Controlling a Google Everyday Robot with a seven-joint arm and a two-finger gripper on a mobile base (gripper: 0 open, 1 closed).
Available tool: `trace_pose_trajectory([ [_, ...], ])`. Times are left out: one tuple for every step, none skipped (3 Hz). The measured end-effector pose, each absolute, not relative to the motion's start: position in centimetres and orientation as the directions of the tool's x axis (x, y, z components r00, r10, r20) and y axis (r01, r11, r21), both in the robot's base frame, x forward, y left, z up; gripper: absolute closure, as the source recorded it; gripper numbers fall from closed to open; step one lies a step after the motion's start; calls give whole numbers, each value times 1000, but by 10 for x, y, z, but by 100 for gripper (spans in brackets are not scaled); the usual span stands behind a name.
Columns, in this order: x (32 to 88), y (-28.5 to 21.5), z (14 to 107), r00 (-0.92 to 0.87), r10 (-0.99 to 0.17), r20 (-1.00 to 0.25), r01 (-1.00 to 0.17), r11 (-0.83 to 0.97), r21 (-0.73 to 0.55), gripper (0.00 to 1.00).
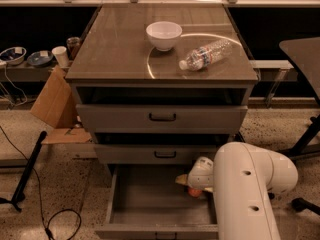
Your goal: Pick apple from bottom drawer and place on counter
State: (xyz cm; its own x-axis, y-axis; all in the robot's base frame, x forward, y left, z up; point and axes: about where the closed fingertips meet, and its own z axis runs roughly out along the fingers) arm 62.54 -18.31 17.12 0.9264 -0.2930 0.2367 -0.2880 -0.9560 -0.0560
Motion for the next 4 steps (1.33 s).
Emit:
trace_pose_trajectory([
  [626,-189,158,930,-277,240,-272,-961,-55,0],
  [626,-189,161,930,-277,240,-272,-961,-55,0],
  [626,-188,160,933,-269,239,-263,-963,-59,18],
  [626,-188,162,933,-269,239,-263,-963,-59,42],
])
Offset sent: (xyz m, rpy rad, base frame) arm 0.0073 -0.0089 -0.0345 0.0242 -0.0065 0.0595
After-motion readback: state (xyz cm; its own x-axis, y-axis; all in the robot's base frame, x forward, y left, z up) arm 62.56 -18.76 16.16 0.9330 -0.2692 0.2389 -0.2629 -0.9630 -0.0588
